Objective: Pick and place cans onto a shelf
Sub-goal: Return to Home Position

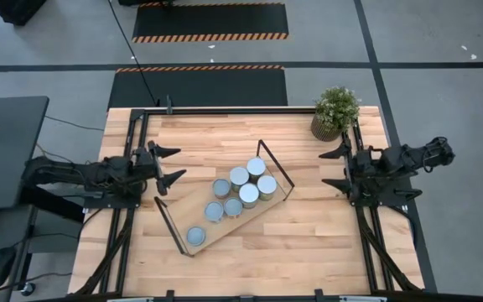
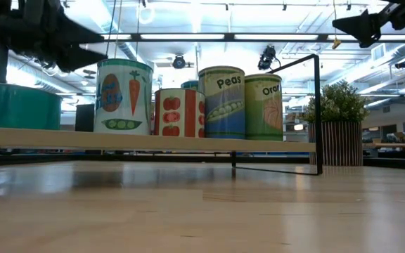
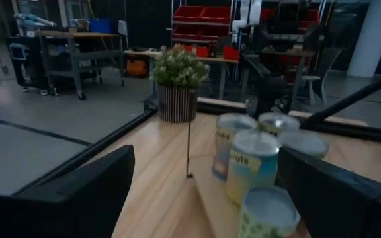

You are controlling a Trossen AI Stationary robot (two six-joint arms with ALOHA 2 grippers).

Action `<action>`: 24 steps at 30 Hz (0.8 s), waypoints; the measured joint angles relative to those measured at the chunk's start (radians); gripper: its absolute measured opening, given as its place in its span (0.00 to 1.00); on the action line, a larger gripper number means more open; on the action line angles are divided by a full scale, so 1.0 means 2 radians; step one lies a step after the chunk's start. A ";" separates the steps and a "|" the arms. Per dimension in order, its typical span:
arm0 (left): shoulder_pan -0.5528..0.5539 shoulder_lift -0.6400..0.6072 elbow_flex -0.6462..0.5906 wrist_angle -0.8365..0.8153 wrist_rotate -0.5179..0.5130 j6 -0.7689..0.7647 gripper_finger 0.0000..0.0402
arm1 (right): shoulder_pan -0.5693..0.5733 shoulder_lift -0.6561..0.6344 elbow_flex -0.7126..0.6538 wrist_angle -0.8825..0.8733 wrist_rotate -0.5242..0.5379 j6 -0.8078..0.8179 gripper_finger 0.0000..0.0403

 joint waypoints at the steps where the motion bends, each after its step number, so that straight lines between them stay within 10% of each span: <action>1: 0.000 -0.004 -0.009 0.004 0.000 0.000 0.94 | 0.000 -0.012 -0.004 0.001 0.000 0.001 0.95; 24: 0.103 -0.071 -0.079 0.016 0.042 -0.027 0.94 | -0.001 -0.073 -0.055 0.069 0.009 -0.041 0.95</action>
